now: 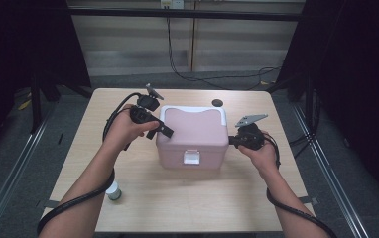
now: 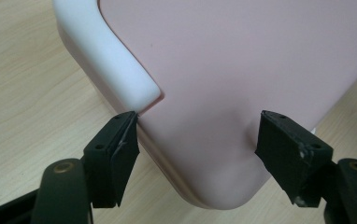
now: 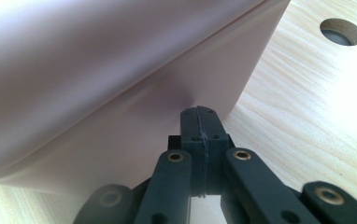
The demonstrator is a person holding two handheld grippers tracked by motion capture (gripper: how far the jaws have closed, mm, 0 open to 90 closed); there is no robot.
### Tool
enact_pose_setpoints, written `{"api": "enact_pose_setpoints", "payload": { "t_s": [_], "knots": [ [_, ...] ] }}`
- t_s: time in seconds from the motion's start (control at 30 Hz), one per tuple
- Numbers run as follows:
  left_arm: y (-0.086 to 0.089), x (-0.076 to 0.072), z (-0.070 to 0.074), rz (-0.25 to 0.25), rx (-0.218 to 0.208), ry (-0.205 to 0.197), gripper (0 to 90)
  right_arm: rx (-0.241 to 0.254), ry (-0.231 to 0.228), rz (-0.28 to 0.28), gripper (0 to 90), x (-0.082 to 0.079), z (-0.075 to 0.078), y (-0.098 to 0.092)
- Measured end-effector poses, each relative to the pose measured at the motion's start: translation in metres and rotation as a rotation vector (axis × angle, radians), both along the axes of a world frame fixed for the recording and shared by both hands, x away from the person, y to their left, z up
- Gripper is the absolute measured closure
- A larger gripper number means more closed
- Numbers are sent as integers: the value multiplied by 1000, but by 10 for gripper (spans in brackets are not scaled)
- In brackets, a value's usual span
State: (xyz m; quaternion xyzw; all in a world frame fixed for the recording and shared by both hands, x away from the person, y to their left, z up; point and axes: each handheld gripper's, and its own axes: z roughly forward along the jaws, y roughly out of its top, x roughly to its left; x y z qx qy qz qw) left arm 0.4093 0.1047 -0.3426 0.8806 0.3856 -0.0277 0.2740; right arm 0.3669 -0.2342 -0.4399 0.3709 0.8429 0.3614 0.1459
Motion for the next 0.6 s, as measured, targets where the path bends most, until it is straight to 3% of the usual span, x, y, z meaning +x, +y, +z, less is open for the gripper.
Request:
{"api": "enact_pose_setpoints", "payload": {
  "t_s": [0.2, 0.6],
  "knots": [
    [5, -5, 1, 3, 17, -5, 294, 0, 5, 13, 898, -1, 1, 6],
    [15, -6, 0, 17, 4, -10, 294, -25, 18, 44, 899, -9, 4, 18]
  ]
}}
